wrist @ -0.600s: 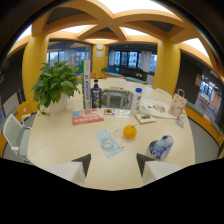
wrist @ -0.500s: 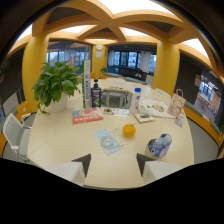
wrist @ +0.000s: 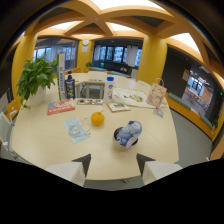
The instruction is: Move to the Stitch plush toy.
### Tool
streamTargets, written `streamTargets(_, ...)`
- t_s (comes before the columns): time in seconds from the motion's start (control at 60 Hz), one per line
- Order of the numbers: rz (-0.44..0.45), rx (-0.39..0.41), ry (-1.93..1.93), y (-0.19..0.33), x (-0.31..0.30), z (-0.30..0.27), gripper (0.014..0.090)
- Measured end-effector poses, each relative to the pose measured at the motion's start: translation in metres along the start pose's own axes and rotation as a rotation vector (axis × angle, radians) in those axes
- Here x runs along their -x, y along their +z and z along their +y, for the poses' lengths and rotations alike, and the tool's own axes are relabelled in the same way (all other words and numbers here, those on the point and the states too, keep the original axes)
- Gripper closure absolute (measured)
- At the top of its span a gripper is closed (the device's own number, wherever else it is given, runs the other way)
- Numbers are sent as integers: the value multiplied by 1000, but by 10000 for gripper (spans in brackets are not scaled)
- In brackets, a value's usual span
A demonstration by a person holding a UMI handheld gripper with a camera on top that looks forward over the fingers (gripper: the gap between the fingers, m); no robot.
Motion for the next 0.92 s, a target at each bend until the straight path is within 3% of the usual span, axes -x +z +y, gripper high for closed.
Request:
streamTargets(0.267,-13,4,-3,89,-57,-24,185)
streamTargets(0.283,-16,5,0,95,-59,-25,219)
streamTargets(0.3,-18,7,3,100,-61,-25,185)
streamTargets(0.45,-52,31,21,139,-68,-29,182)
streamTargets(0.917,-89,53,32,152,-71,-26,185)
